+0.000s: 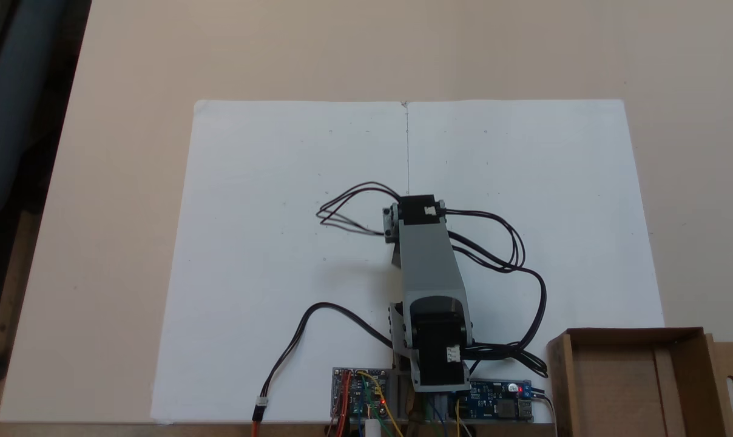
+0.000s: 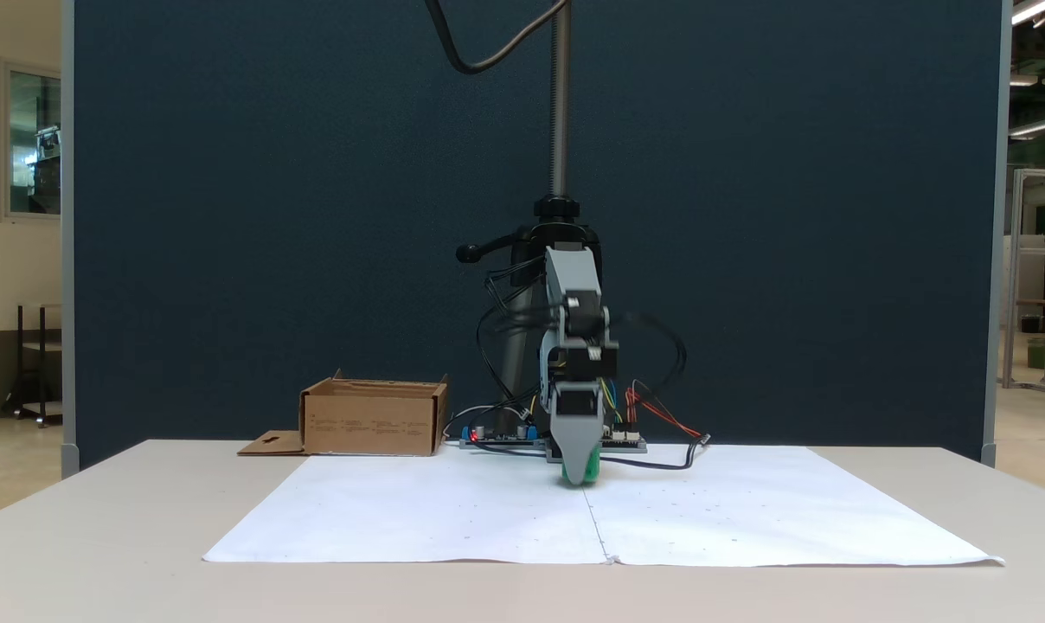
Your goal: Grasp a green dice and put it in the bin.
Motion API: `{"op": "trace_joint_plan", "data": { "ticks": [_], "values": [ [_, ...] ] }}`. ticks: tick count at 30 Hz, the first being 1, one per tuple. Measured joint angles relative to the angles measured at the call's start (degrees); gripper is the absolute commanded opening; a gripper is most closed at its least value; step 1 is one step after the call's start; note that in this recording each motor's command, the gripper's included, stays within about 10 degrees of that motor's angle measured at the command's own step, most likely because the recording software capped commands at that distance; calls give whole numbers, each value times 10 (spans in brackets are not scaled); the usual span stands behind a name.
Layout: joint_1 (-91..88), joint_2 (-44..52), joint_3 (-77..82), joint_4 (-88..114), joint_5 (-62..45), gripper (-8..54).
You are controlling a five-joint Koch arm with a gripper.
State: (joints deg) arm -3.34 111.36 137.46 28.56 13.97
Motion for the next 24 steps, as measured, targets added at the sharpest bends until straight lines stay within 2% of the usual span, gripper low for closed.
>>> {"op": "trace_joint_plan", "data": {
  "ticks": [8,15,20,23,24],
  "values": [
    [50,0,-224,37,-51,117],
    [195,0,-373,97,-125,117],
    [352,-4,-413,133,-176,117],
    [495,-7,-420,134,-200,117],
    [599,-25,-437,134,-218,116]
  ]
}}
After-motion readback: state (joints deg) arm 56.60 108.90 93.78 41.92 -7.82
